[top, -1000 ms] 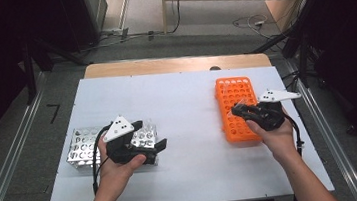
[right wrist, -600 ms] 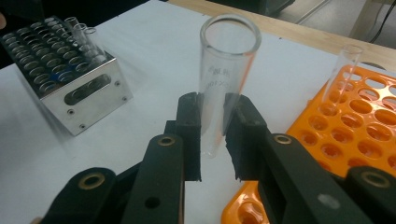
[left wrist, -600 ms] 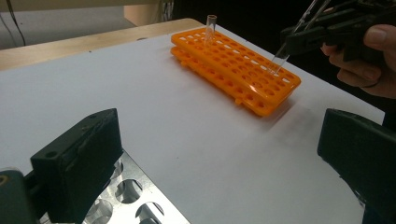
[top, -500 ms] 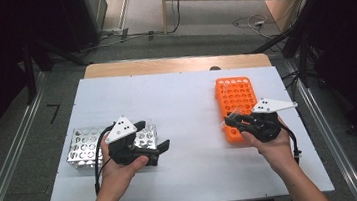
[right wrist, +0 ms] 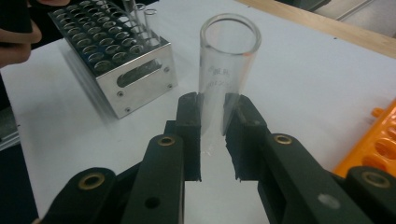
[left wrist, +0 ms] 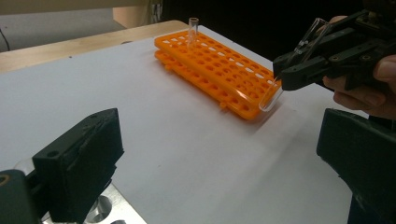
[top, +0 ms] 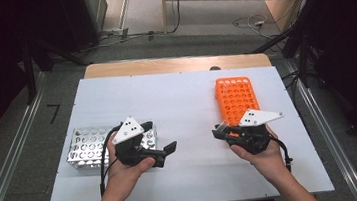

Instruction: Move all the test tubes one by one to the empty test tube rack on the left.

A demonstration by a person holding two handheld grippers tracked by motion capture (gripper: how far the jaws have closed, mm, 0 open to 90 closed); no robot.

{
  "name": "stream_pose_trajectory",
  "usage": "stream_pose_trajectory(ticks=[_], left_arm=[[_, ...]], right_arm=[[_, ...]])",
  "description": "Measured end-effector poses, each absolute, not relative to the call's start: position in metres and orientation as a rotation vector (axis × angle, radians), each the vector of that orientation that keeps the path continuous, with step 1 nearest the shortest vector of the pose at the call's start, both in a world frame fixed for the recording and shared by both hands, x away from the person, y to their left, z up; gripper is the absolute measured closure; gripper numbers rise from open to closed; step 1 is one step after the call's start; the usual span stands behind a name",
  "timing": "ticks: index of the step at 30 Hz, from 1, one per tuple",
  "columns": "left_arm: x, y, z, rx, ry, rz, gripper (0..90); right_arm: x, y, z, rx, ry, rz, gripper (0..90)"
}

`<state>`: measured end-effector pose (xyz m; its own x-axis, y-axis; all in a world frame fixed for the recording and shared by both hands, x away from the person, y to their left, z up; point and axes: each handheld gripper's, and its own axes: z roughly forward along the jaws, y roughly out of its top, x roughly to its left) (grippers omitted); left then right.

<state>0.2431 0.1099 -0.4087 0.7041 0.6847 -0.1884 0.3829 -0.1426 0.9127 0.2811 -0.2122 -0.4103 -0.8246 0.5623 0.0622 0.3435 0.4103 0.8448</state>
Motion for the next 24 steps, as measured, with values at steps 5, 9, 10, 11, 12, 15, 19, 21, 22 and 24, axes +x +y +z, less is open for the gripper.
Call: stream_pose_trajectory(ticks=[5,9,10,11,12,15,19,21,22,24], left_arm=[[0.242,0.102,-0.409,1.772,0.829,0.314,0.5],[0.241,0.096,-0.408,1.778,0.810,0.311,3.2],[0.241,0.094,-0.408,1.776,0.810,0.310,3.8],[0.240,0.093,-0.408,1.779,0.807,0.312,5.1],[0.240,0.091,-0.408,1.779,0.803,0.311,6.5],[0.237,0.084,-0.406,1.780,0.793,0.316,13.5],[0.234,0.075,-0.404,1.790,0.759,0.308,23.1],[0.232,0.071,-0.404,1.792,0.742,0.302,28.3],[0.231,0.069,-0.404,1.795,0.730,0.298,31.1],[0.230,0.066,-0.404,1.797,0.712,0.291,37.1]], right_arm=[[0.277,-0.202,-0.413,0.757,2.467,1.377,74.0],[0.274,-0.194,-0.415,0.728,2.492,1.373,74.0],[0.273,-0.192,-0.416,0.723,2.497,1.374,74.0],[0.272,-0.191,-0.416,0.717,2.503,1.372,74.0],[0.271,-0.190,-0.417,0.710,2.507,1.372,74.0],[0.268,-0.184,-0.418,0.692,2.524,1.365,74.0],[0.266,-0.178,-0.420,0.672,2.542,1.359,74.0],[0.265,-0.175,-0.421,0.662,2.551,1.356,74.0],[0.264,-0.174,-0.421,0.659,2.556,1.355,74.0],[0.263,-0.171,-0.422,0.640,2.564,1.354,74.0]])
